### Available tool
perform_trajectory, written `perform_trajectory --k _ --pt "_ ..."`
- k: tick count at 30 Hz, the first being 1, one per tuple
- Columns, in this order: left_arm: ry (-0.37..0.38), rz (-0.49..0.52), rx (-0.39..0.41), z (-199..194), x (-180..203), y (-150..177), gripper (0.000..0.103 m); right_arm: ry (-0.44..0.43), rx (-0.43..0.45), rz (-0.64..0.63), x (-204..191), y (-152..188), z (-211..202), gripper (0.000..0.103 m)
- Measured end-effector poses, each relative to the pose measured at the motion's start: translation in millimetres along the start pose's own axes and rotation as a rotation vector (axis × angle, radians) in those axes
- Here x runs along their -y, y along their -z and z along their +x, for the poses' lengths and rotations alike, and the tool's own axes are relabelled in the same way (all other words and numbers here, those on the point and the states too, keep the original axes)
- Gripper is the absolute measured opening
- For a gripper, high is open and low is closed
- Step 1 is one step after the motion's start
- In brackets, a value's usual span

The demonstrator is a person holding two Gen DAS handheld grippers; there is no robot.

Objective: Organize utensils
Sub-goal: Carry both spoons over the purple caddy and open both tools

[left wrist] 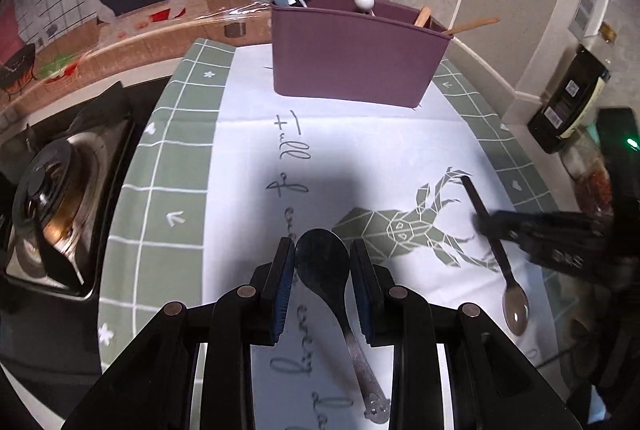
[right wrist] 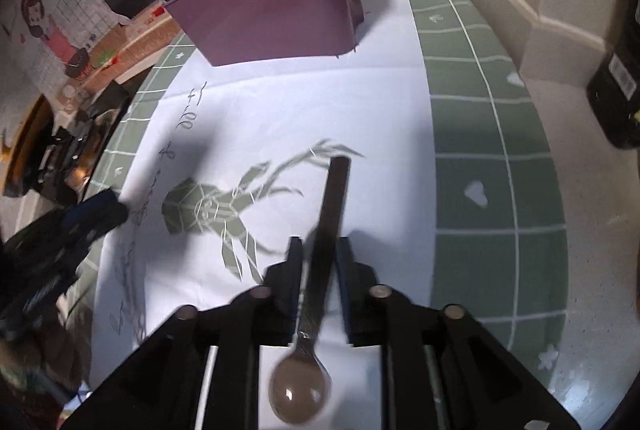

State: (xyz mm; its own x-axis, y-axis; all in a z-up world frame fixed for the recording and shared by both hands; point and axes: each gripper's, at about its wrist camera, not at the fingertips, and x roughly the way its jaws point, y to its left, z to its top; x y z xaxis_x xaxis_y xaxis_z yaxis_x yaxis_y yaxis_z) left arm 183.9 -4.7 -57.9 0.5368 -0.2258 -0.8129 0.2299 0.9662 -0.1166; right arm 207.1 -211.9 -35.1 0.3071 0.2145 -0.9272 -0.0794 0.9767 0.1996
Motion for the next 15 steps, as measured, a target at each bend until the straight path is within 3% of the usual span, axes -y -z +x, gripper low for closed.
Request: perform_trajectory --k 2,5,9,11,12,13,15 --pt "0.004 0.001 0.001 -4 -3 2 0.029 0.024 -0.005 0.002 -9 -6 5 0.026" --pt "0.004 0.001 0.007 -9 -10 5 0.029 0.011 -0.016 0.014 -16 -13 10 0.028" --pt "0.015 -0.005 0.009 -15 -18 7 0.029 0.059 -0.005 0.001 -28 -17 16 0.029" --pt "0.027 -0.006 0.012 -18 -20 6 0.029 0.11 -0.001 -0.053 -37 -15 17 0.025" --pt "0.038 -0.007 0.014 -20 -21 6 0.029 0.13 -0.001 -0.083 -41 -13 17 0.014" --pt "0.047 -0.008 0.013 -21 -22 5 0.029 0.142 -0.001 -0.116 -42 -11 17 0.012" --pt "0.075 -0.016 0.014 -26 -26 3 0.029 0.087 -0.012 -0.129 -40 -8 14 0.012"
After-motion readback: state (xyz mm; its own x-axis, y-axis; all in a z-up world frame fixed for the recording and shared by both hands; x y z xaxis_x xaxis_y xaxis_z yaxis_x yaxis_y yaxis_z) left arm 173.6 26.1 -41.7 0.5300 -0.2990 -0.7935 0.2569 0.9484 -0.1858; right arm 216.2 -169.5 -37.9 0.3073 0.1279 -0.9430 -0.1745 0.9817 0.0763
